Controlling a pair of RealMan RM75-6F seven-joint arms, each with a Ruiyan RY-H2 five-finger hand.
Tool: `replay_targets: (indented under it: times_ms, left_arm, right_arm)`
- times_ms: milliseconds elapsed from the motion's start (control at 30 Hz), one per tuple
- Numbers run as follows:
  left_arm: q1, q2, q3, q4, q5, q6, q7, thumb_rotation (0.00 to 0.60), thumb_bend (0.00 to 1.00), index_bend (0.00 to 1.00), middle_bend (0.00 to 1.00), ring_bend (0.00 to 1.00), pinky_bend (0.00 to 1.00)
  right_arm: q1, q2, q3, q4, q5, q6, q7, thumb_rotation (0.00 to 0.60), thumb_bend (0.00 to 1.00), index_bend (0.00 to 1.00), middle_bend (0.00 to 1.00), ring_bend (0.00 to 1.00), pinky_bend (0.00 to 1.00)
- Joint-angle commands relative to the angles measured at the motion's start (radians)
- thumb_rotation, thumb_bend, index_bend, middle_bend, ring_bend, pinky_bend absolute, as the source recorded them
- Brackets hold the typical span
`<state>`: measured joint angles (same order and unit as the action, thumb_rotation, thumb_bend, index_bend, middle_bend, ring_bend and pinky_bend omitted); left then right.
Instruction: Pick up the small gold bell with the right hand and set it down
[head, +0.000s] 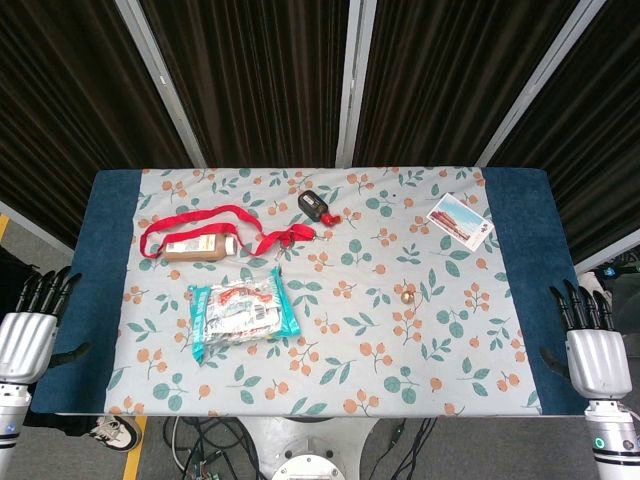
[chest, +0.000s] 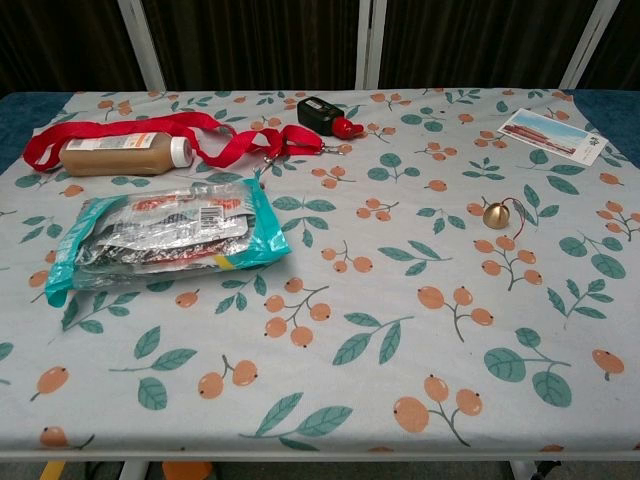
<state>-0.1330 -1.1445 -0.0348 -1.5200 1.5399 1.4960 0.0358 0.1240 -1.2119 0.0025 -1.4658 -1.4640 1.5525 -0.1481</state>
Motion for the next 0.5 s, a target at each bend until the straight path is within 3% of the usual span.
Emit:
replay_targets:
  times_ms: [33,267,500]
  left_arm:
    - [0.001,0.004,0.002,-0.007,-0.007,-0.008,0.003,0.600,0.05,0.01,0.00,0.00,0.00]
    - [-0.005,0.009,0.009,-0.020,-0.017,-0.039,0.005,0.600,0.05,0.01,0.00,0.00,0.00]
    - [-0.017,0.013,0.012,-0.015,-0.006,-0.057,-0.009,0.600,0.05,0.01,0.00,0.00,0.00]
  right_arm:
    - [-0.002,0.003,0.008,-0.008,0.006,-0.010,-0.026,0.600,0.10,0.00,0.00,0.00,0.00]
    - [0.022,0.039,0.022,-0.056,0.025,-0.090,-0.015,0.600,0.10,0.00,0.00,0.00,0.00]
    - [0.137,0.122,0.070,-0.181,0.050,-0.254,-0.138,0.600,0.12,0.00,0.00,0.00,0.00]
